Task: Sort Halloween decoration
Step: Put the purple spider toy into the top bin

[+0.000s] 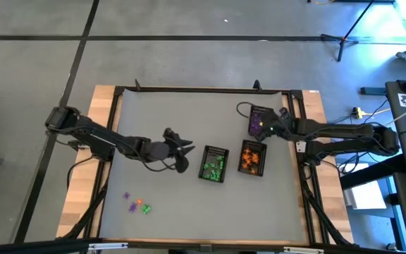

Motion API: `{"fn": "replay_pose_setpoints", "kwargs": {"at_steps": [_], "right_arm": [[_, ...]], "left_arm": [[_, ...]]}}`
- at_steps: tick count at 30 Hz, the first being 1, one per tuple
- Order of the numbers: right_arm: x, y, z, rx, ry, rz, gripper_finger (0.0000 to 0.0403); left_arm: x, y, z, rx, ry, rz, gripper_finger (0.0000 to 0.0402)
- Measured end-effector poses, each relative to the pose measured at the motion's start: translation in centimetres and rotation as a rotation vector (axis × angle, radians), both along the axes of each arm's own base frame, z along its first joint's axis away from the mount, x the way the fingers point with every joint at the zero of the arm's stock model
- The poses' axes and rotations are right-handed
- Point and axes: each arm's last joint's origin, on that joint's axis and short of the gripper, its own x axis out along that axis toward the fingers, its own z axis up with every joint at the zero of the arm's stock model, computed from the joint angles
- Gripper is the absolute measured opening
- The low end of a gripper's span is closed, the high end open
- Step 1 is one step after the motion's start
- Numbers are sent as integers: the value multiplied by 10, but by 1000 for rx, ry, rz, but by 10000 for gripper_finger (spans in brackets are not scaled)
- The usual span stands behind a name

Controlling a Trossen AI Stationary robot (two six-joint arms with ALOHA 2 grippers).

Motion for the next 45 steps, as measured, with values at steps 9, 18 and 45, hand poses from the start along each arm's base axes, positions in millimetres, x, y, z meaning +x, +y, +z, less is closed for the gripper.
{"fn": "replay_pose_setpoints", "kwargs": {"at_steps": [9, 18, 45], "right_arm": [[6, -6, 2, 22, -36, 101, 124], [10, 1, 4, 90, -87, 199, 171], [23, 58, -13, 24, -360, 508, 140]], "left_arm": [[-11, -1, -2, -25, -2, -11, 94], [-34, 13, -15, -112, 215, 118, 94], [-110, 48, -39, -523, 735, 770, 94]]}}
